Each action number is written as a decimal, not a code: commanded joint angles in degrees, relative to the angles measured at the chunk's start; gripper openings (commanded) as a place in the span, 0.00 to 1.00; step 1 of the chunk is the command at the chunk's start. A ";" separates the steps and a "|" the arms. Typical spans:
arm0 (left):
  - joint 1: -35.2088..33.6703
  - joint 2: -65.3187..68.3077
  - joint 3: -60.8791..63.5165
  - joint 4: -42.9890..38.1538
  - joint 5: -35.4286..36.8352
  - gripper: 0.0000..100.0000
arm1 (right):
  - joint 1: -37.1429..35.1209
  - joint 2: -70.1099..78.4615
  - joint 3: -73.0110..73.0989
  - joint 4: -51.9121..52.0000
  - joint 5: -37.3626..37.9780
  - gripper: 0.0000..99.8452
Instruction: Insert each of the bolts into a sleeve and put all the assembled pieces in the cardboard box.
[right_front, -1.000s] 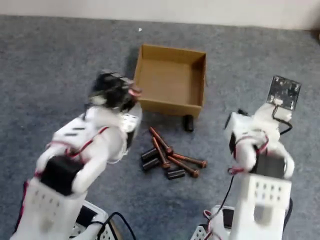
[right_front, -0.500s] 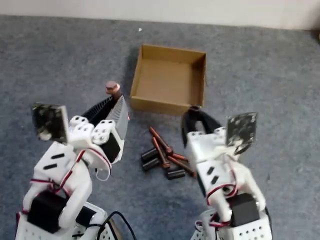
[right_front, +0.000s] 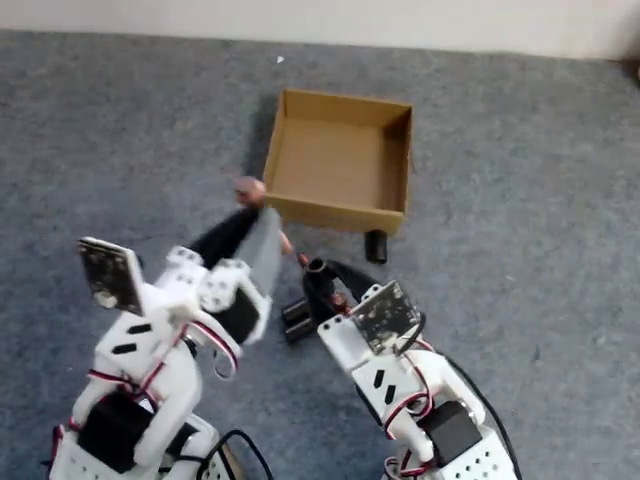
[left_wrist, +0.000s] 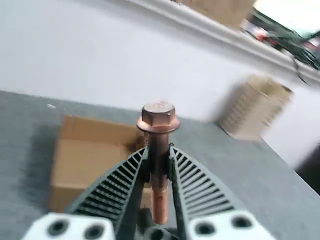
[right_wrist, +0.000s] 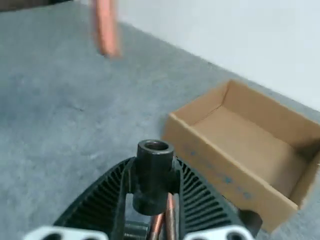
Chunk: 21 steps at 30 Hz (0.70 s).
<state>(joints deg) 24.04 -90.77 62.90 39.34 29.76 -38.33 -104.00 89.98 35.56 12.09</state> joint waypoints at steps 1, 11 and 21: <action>4.97 -1.45 1.01 -1.85 -1.93 0.00 | -0.92 -0.92 -0.57 -3.21 1.41 0.00; 8.48 -1.45 4.44 -2.11 -4.66 0.00 | -0.84 -0.92 -0.75 -4.26 1.32 0.00; 8.04 -1.45 4.53 -2.20 -4.48 0.00 | -1.19 -0.92 -0.84 -4.00 1.32 0.00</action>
<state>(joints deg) 31.96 -91.65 67.82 38.99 25.80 -38.86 -104.00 89.98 33.27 12.97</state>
